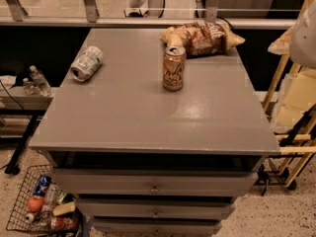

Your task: Move orange can near 7up can

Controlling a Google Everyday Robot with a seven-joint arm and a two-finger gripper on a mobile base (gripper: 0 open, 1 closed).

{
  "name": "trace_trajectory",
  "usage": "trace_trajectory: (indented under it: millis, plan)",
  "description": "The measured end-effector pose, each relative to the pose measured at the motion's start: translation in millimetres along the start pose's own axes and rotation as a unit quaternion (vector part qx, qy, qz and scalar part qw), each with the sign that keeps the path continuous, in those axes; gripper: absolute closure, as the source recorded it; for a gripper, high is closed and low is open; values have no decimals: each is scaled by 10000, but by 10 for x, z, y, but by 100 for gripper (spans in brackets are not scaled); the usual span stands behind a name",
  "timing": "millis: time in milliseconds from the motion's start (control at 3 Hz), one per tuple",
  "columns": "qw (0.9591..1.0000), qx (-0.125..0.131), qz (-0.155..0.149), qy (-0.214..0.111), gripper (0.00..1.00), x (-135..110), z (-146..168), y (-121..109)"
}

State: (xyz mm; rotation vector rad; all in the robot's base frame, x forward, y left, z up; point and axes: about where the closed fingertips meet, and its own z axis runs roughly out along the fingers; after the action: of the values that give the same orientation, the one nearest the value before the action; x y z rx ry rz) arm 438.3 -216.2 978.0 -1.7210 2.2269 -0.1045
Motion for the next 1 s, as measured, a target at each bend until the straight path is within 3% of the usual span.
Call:
trace_trajectory:
  millis: [667, 1000]
  plan:
    - [9999, 24, 75, -125, 0, -17, 6, -38]
    - [9974, -68, 254, -670, 0, -144, 197, -274]
